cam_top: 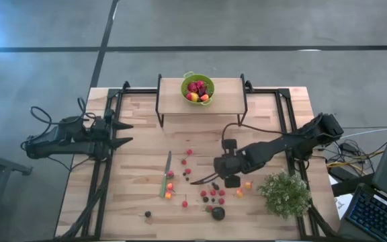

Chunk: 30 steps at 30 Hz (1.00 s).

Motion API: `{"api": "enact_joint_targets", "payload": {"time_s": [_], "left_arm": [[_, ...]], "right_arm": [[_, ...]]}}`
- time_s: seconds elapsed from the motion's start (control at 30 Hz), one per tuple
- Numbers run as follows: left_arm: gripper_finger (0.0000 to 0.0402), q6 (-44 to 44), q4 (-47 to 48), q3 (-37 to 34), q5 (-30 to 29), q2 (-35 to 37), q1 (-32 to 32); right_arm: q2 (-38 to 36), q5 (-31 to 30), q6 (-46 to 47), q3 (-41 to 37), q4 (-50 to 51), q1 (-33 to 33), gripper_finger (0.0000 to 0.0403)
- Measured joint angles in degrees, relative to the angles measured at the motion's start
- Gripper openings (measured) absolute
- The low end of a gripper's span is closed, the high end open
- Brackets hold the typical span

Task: Pick & Place Fruit
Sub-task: Put the strawberry into the green colander on the shelf

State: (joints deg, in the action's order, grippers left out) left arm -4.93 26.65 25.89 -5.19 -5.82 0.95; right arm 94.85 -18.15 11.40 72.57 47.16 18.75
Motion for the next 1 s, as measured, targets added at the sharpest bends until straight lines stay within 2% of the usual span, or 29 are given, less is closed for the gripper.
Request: {"api": "enact_joint_targets", "payload": {"time_s": [0.17,0.37,0.6,1.0], "left_arm": [[0.0241,0.0,-0.02,-0.01,0.0,0.02,0.02],[0.0241,0.0,-0.01,-0.01,0.0,0.01,0.0],[0.0241,0.0,-0.01,0.0,0.0,0.0,0.0],[0.0241,0.0,-0.02,-0.01,0.0,0.02,0.02]], "right_arm": [[-0.04,-0.09,-6.61,5.99,-0.78,-2.27,0.0008],[-0.09,-0.05,-13.69,9.68,-6.04,-7.65,0.0008],[-0.19,0.41,-15.98,12.51,-7.18,-15.48,0.0008],[-0.26,11.48,-16.59,16.28,-14.74,-26.05,0.0008]]}}
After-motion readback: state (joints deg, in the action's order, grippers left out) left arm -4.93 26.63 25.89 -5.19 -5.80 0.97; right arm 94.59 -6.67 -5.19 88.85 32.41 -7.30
